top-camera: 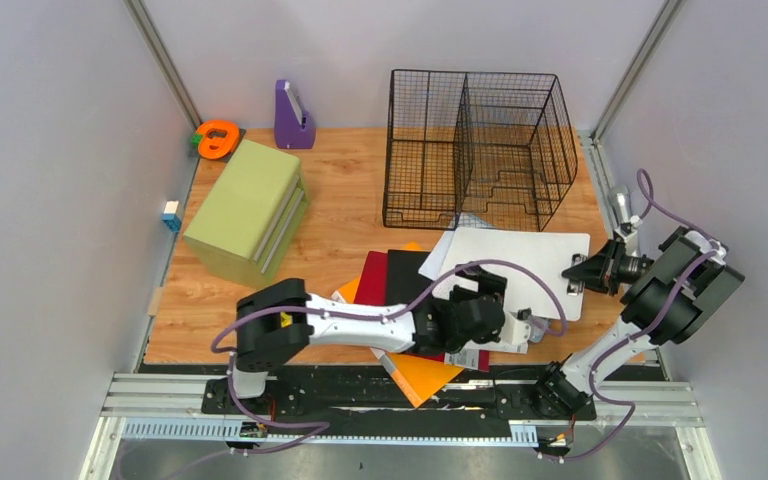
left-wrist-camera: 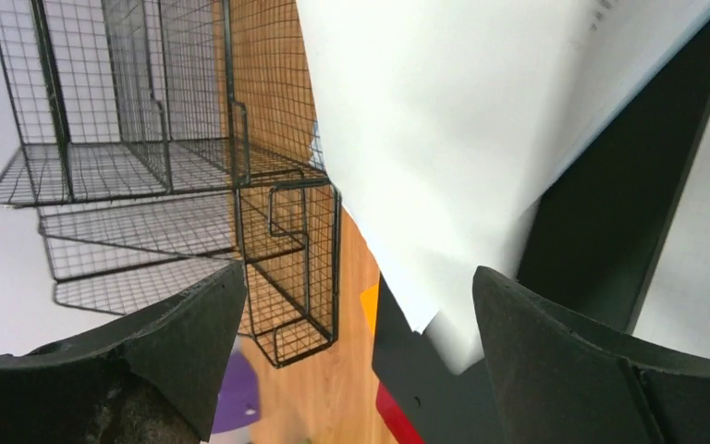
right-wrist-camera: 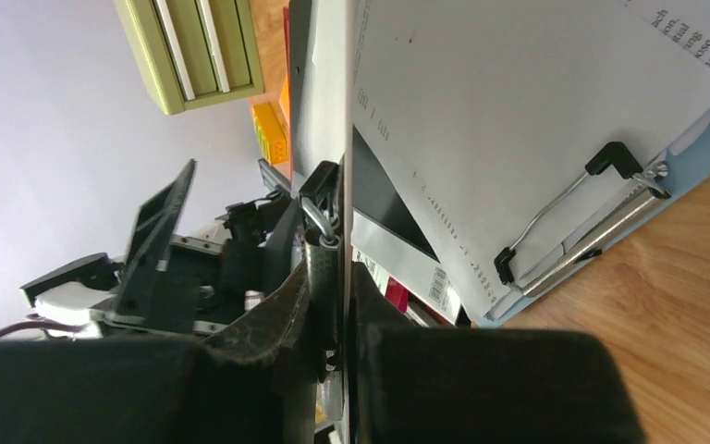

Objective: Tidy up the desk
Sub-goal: Pick up the folder from the center of the board.

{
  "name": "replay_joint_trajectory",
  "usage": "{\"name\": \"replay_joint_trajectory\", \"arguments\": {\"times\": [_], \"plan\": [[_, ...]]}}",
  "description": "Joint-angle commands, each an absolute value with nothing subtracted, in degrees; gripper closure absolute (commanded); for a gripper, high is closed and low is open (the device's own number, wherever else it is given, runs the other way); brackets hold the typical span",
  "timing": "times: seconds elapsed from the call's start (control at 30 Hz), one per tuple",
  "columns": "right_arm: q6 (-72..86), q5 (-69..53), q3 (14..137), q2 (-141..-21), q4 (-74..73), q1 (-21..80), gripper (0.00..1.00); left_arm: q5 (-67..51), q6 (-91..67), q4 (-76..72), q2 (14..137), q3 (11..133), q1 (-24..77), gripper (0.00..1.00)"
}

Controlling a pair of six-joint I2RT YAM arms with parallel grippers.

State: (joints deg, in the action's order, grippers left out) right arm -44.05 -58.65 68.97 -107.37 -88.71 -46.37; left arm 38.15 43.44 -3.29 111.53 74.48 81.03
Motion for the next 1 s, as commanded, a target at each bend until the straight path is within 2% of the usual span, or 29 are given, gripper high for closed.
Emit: {"name": "replay_joint_trajectory", "arguments": {"times": [0.0, 0.27, 0.57, 0.73, 0.97], "plan": [[-46.7, -61.71, 71.15, -101.52, -88.15, -48.92, 1.0, 28.62, 33.23, 13.4, 103.2, 81.77, 76.35, 0.0], [-46.77, -61.81, 70.72, -96.17, -88.19, -49.66, 1.0, 16.33, 19.52, 30.7, 99.75, 97.22, 60.52, 0.0], [-46.92, -61.7, 70.39, -94.7, -88.13, -49.65, 1.0, 13.93, 7.57, 36.75, 112.5, 117.43, 38.31, 0.0], [-47.43, -61.52, 69.81, -94.75, -88.14, -49.6, 1.0, 13.59, 2.74, 36.44, 122.85, 129.11, 33.33, 0.0], [-47.53, -61.59, 69.76, -95.47, -88.05, -49.66, 1.0, 10.93, -1.72, 31.68, 133.36, 138.3, 30.96, 0.01]]}}
